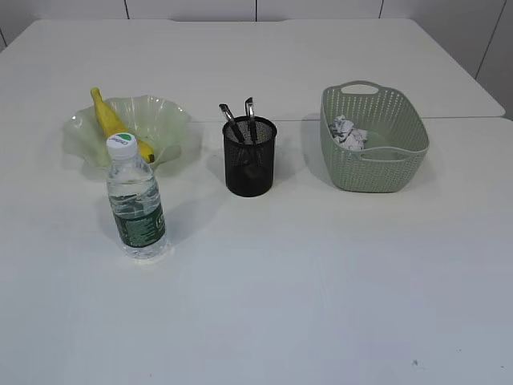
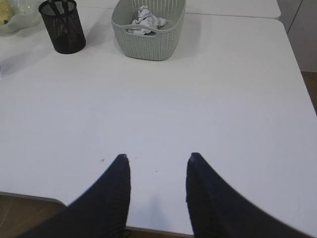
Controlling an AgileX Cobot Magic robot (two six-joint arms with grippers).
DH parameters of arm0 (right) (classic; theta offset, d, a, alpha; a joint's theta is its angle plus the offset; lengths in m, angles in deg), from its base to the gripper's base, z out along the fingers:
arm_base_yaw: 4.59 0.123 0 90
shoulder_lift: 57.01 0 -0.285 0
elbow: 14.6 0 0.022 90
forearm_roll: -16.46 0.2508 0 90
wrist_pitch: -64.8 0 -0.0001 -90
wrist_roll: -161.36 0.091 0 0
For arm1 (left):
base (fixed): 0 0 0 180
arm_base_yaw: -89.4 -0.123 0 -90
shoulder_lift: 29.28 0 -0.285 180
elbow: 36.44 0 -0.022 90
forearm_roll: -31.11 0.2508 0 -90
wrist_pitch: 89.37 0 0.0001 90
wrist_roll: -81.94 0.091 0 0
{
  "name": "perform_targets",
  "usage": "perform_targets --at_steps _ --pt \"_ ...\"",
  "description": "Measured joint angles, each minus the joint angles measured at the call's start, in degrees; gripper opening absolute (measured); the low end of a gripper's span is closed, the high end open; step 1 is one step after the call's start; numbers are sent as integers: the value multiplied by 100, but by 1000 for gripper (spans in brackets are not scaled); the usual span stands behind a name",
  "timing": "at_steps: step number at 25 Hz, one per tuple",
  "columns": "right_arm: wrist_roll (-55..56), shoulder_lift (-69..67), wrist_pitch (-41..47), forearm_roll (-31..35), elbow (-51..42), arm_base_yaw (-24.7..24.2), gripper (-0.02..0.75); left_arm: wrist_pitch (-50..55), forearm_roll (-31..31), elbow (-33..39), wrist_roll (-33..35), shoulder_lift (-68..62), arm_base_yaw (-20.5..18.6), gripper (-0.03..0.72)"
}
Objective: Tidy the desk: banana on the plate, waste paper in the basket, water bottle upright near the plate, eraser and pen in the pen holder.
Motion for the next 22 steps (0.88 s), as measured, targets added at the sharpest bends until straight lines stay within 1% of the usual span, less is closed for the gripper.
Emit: perform_targets --at_steps 4,8,14,22 --pt "4 408 9 14 -446 0 286 19 -94 331 52 26 0 384" --pt "4 534 13 14 -852 0 286 19 -220 362 181 26 0 382" --pt "13 534 -63 -8 -955 0 286 -10 -229 372 378 26 0 382" --pt "13 534 -578 -176 -1143 0 286 -794 -229 607 624 26 0 382"
